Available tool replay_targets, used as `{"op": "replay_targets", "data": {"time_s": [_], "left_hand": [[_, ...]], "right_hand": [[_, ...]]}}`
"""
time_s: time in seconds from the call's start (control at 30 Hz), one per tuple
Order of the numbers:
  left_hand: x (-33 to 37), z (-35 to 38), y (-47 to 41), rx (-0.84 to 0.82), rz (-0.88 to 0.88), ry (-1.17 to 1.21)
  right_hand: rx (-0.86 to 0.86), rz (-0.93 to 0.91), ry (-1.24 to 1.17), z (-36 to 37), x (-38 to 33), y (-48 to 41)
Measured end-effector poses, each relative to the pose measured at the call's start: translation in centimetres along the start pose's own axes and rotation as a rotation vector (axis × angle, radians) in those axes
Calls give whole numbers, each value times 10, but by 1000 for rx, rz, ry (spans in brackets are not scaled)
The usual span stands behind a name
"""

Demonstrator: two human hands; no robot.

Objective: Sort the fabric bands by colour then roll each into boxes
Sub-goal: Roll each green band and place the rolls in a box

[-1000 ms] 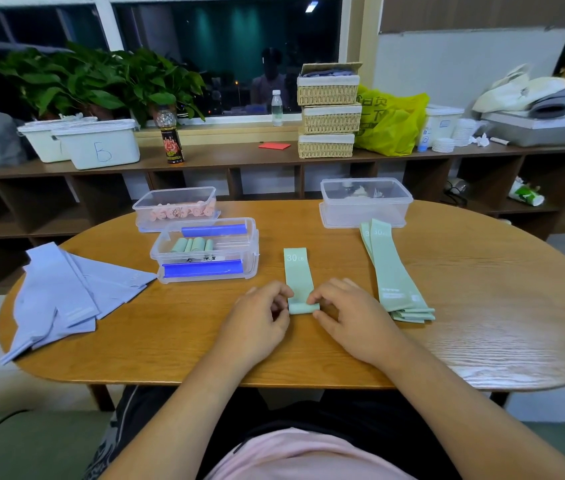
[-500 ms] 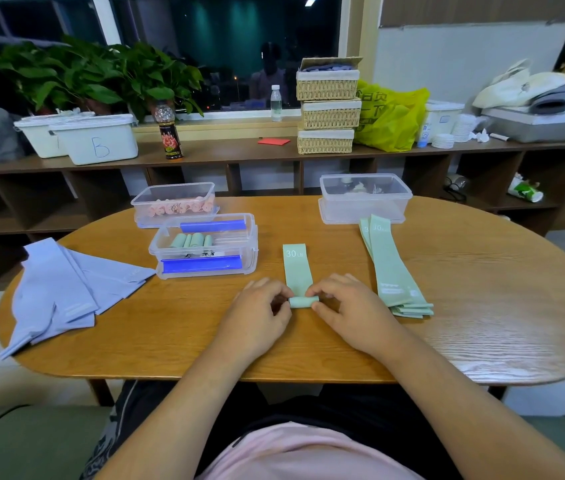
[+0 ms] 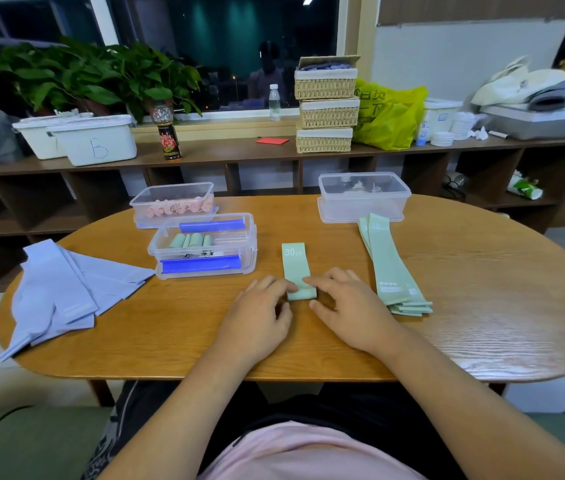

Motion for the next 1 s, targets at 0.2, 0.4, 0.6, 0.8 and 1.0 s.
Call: {"op": "replay_targets", "data": {"time_s": [0.2,0.4,0.6,0.8,1.0], "left_hand": [[-1,1,-3,-21,-33,-1],[2,1,-7,-42,-93,-21],[1,-2,-7,-35,-193,84],[-3,-3,-7,-72,-247,168],[-2,-1,-4,-41,-132,95]], "right_hand": [[-2,-30,-12,-4,0,-15],[-28,-31,12,1,1,-32],[34,-31,-6,8,4,-27],[60,-42,-32,7,5,-18],[65,-17,31,7,3,-18]]}}
Point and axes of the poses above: each hand's wrist, its own y-axis away from the middle knuckle, its own z-axis out of the palm, x = y × z, the point moved 1 cm from there along -y, towards the middle knuckle, and after that the axes turned 9 degrees about x, right-handed, at the moved point
